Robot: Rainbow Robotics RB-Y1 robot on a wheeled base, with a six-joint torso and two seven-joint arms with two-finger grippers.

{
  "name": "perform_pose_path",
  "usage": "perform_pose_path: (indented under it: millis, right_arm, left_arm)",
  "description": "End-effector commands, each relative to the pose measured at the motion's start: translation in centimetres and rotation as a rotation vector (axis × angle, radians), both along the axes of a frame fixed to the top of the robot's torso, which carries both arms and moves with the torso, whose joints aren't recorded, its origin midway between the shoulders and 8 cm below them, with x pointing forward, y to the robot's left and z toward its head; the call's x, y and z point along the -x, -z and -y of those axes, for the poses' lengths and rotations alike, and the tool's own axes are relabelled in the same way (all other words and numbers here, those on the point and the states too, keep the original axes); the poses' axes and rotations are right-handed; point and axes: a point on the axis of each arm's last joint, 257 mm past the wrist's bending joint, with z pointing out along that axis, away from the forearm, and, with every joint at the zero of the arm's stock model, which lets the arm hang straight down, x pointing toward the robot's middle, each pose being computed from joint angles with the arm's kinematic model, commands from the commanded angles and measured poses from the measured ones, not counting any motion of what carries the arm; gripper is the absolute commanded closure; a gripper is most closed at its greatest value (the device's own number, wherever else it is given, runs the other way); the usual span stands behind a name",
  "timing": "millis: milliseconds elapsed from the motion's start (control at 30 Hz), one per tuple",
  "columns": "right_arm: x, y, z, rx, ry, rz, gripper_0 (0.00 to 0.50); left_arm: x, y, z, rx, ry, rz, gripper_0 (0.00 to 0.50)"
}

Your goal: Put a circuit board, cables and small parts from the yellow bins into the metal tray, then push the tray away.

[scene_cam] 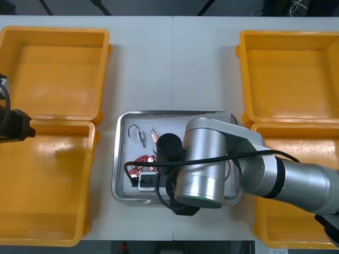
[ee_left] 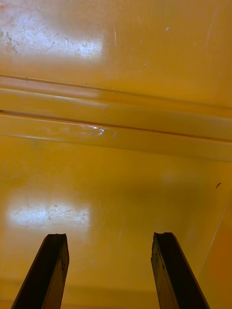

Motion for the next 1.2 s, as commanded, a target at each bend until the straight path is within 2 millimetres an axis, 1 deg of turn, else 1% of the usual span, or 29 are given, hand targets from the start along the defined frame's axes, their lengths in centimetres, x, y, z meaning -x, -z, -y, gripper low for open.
perform_pose_path:
  millis: [33, 133, 433, 533, 867, 933, 1033, 1067, 1100, 1133, 1167, 1200]
  right_arm:
    - [1.6, 0.8, -1.6, -0.046, -0.015, -0.023, 0.0]
    - [1.7, 1.5, -1.3, -0.028, -0.019, 0.0, 0.0]
    - [2.1, 2.9, -0.9, 0.001, -0.022, 0.029, 0.0]
    - [2.2, 3.2, -0.7, 0.005, -0.018, 0.034, 0.0]
    - [2.3, 3.7, -1.0, -0.007, -0.016, 0.05, 0.0]
    - [2.2, 3.7, -1.1, -0.011, -0.018, 0.057, 0.023]
    - [2.2, 3.9, -1.2, -0.016, -0.024, 0.061, 0.037]
    - [2.2, 3.9, -1.2, -0.014, -0.025, 0.061, 0.078]
    - [2.2, 3.9, -1.2, -0.013, -0.028, 0.063, 0.132]
    - [2.2, 4.0, -1.0, -0.01, -0.028, 0.063, 0.232]
    - [2.2, 4.0, -1.0, -0.009, -0.028, 0.062, 0.232]
    - [2.1, 4.0, -0.9, -0.006, -0.029, 0.065, 0.456]
  left_arm:
    - [0.3, -0.9, -1.5, -0.081, 0.085, 0.0, 0.0]
    - [0.3, -0.8, -1.4, -0.083, 0.09, -0.002, 0.0]
    - [0.4, -0.7, -1.5, -0.085, 0.091, -0.007, 0.0]
    - [0.4, -0.7, -1.5, -0.085, 0.091, -0.007, 0.0]
    - [0.4, -0.7, -1.5, -0.085, 0.091, -0.007, 0.0]
    - [0.4, -0.7, -1.5, -0.085, 0.091, -0.007, 0.0]
    - [0.4, -0.7, -1.5, -0.085, 0.091, -0.007, 0.0]
    - [0.4, -0.7, -1.5, -0.085, 0.091, -0.007, 0.0]
    - [0.4, -0.7, -1.5, -0.085, 0.091, -0.007, 0.0]
    - [0.4, -0.7, -1.5, -0.085, 0.091, -0.007, 0.0]
    - [0.4, -0.7, -1.5, -0.085, 0.091, -0.007, 0.0]
    - [0.4, -0.7, -1.5, -0.085, 0.091, -0.007, 0.0]
